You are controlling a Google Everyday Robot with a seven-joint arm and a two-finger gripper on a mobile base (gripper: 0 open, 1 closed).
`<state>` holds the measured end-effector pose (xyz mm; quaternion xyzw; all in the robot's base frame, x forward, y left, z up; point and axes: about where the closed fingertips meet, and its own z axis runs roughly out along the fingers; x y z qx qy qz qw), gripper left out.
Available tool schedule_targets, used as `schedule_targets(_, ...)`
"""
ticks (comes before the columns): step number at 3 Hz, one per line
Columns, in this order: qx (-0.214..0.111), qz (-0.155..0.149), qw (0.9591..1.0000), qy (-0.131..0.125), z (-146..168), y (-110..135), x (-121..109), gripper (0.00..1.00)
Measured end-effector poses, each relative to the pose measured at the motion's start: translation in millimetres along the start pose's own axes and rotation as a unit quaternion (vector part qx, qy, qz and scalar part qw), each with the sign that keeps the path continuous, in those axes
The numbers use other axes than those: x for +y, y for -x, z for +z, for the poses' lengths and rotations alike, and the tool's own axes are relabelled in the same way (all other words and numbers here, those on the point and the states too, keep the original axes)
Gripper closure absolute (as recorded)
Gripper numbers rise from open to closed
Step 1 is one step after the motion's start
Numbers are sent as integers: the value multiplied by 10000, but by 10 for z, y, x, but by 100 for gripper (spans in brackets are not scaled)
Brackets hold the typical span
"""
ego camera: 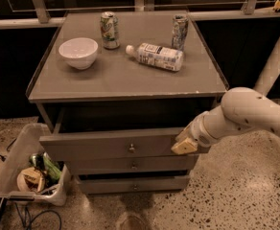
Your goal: Close top drawer
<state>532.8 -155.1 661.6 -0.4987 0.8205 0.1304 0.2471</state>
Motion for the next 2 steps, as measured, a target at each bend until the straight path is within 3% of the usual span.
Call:
schedule_targets(1,0,0,10000,1,0,0,0,0)
schedule_targets(2,0,-1,10000,1,1,0,1,0)
